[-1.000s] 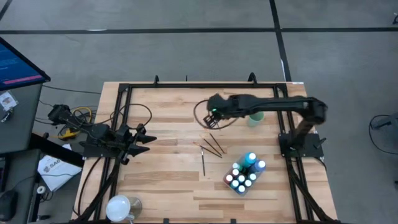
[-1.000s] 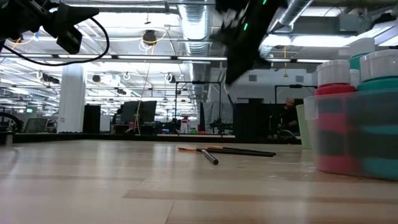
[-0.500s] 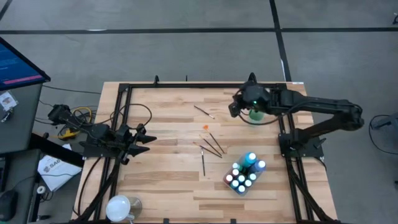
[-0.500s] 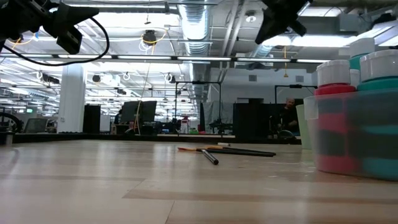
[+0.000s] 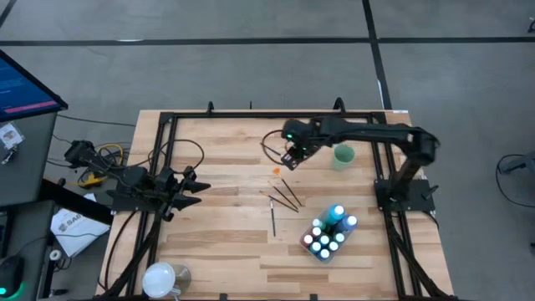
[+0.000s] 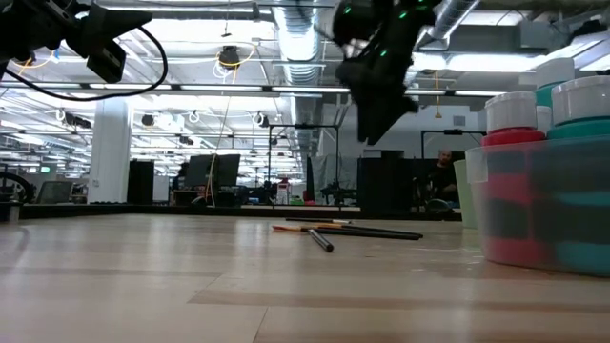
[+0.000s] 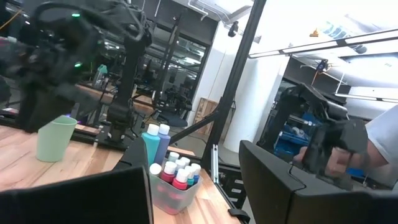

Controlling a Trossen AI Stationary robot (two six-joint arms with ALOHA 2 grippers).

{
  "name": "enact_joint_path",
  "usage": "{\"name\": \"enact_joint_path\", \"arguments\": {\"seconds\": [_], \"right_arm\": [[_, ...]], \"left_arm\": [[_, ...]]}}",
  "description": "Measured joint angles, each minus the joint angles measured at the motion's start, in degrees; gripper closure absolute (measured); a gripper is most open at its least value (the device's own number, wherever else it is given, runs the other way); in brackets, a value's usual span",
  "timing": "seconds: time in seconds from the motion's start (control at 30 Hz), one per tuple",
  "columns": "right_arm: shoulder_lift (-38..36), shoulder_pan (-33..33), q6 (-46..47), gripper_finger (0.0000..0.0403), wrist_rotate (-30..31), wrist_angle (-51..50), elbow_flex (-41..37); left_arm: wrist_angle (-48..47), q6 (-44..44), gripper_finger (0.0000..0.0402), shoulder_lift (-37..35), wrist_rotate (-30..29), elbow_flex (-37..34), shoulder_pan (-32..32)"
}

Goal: Pick & Place Paint Supplies
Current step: Put the black paint brush into the green cup

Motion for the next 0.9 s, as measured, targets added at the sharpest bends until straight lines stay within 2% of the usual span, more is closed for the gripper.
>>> {"name": "enact_joint_path", "arguments": {"seconds": [0.13,0.27,0.57,0.9], "right_arm": [[6.65,-1.26,-2.86,0.0203,-0.41,-0.67,5.04],[12.15,-1.99,-4.76,0.017,-0.54,-2.75,8.87],[19.34,-2.75,-8.97,0.0186,-1.73,-5.0,10.84],[23.7,-4.88,-12.66,0.0194,-3.68,-4.81,10.74]], "left_arm": [[-0.01,-0.02,0.027,0.0,0.01,-0.02,0.0],[-0.02,-0.02,0.027,0.0,0.02,-0.01,0.0],[-0.02,-0.02,0.027,0.0,0.02,0.0,0.0],[-0.02,-0.01,0.027,0.0,0.02,-0.01,0.0]]}}
